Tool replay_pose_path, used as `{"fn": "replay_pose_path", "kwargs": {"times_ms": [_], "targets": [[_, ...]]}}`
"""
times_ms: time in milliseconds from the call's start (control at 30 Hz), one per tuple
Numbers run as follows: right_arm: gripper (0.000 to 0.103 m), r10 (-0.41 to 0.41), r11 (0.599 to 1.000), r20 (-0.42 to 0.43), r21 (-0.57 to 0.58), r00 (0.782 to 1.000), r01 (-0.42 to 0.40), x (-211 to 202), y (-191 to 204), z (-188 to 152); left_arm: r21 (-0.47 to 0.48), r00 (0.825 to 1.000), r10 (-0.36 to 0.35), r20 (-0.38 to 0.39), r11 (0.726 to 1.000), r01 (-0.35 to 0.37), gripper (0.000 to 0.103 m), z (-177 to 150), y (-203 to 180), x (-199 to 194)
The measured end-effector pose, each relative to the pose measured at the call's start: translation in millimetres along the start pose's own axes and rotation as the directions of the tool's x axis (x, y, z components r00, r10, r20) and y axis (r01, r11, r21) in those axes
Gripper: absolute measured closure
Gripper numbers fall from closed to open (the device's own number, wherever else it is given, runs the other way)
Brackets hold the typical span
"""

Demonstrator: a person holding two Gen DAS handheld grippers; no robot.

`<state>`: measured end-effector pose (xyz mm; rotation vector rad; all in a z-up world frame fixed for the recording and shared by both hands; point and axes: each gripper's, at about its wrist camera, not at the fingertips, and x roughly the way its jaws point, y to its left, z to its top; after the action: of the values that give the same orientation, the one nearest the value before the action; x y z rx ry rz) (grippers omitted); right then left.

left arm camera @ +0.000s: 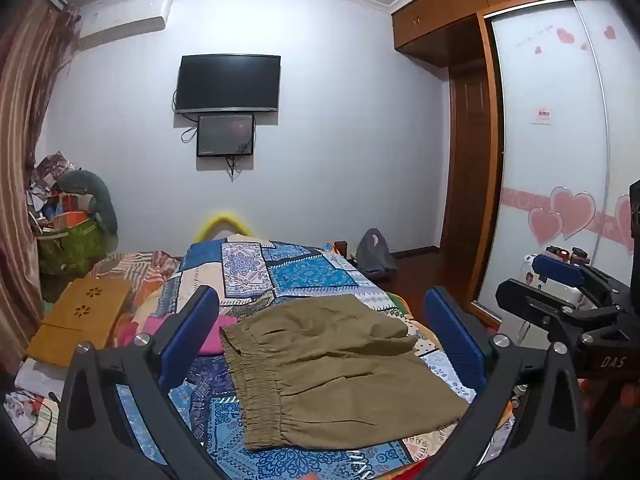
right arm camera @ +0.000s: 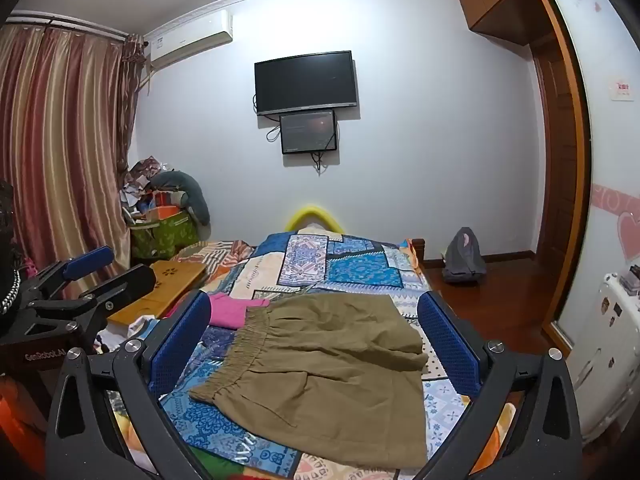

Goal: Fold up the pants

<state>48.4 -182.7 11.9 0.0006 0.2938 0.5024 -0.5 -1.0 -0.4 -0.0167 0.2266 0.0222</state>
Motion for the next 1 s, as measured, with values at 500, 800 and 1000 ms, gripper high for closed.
{"fn": "replay_pose_path", "kwargs": {"times_ms": [500,800,1000], "targets": [[0.0,-0.001,1.0,-0.009,0.008,1.0,0.001,2.1,-2.6,0.6,-0.007,1.0,-0.021,-0.012,1.0,0.021,0.0,-1.1,1.6,2.6],[0.0,-0.003,1.0,-0.008,0.003,1.0,0.003,2.0,-1.9,1.6,-0.011,1.0,-0.025,-0.017,1.0,0.025,0.0,2.3,3.6,2.9],[0.0,-0.007,1.0,-0.006,0.002,1.0,0.007,0.8,-0.8,3.6,-0.01,1.0,-0.022,-0.013,1.0,0.022,0.0,4.5,1.2,2.9]]}}
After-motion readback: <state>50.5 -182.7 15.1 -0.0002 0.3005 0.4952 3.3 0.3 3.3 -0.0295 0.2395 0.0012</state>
